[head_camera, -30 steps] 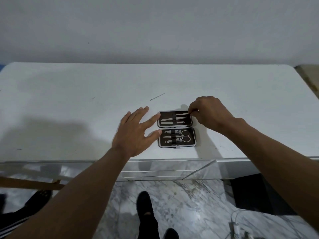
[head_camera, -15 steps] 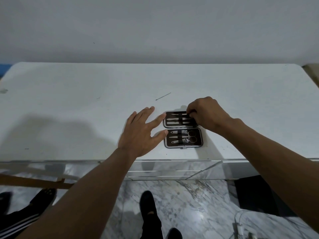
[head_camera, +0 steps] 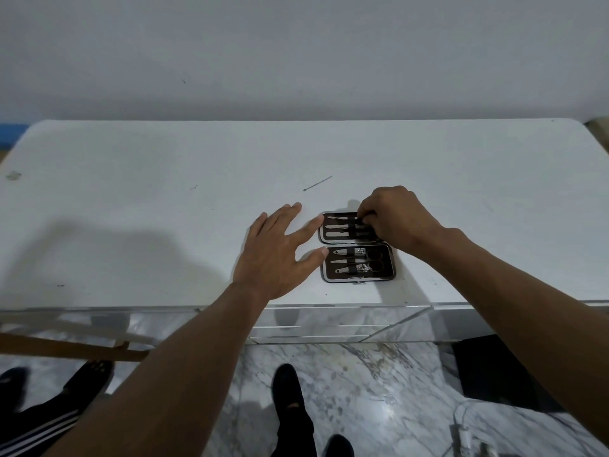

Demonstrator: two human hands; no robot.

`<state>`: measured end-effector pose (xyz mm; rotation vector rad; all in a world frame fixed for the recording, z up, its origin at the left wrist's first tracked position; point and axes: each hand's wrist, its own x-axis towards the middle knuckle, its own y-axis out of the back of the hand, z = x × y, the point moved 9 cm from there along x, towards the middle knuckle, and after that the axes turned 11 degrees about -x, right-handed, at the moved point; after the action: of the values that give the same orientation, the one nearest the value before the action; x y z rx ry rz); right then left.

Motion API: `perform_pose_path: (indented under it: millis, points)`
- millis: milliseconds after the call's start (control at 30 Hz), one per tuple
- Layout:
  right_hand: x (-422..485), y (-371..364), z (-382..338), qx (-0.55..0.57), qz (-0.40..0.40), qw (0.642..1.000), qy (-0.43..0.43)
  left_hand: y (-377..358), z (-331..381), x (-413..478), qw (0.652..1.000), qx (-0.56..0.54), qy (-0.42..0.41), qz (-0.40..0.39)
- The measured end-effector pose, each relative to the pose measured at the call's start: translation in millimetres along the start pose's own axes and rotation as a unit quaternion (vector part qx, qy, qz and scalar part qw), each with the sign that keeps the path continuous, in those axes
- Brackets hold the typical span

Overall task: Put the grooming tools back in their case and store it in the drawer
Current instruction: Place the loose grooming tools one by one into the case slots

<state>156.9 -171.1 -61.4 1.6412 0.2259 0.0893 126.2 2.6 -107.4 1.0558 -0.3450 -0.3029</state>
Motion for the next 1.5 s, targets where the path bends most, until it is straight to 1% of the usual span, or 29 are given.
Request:
perform_pose_path:
  millis: [433,567,733,967,1067,1267,1433,1500]
  points:
    - [0.5,5.1,4.2,0.038,-0.005,0.999,-0.015,-1.6,-1.1,0.4,1.0,0.006,0.001,-0.011]
    - [2.7,14.9,6.2,0.04,0.016,0.999,-0.013,-1.1,-0.9,0.3,1.0,-0.001,-0.001,-0.01]
    - [12.0,25.4,12.7,0.053,0.045,0.997,-0.037,-0.9,0.6,0.1,1.0,-0.005,-0.004,-0.017]
    - [48.5,29.2,9.9,0.065,0.023,0.996,-0.051,3.3,2.7,0.8,1.0,-0.007,-0.001,-0.01]
    - [69.9,28.3,-3.3,0.051,0.004,0.998,-0.028,3.5,2.4,1.3,1.0,-0.01,0.003,-0.012]
    - [101.4,8.0,-39.7,-0.008,-0.047,0.997,0.053,5.7,3.2,3.0,1.0,-0.018,0.013,-0.014]
    - [112.7,-1.2,-50.5,-0.067,-0.074,0.991,0.085,4.2,2.7,3.1,0.999,-0.024,0.017,-0.018]
    - [116.4,-1.1,-53.9,-0.084,-0.087,0.989,0.084,3.6,3.1,2.6,1.0,-0.023,0.015,-0.015]
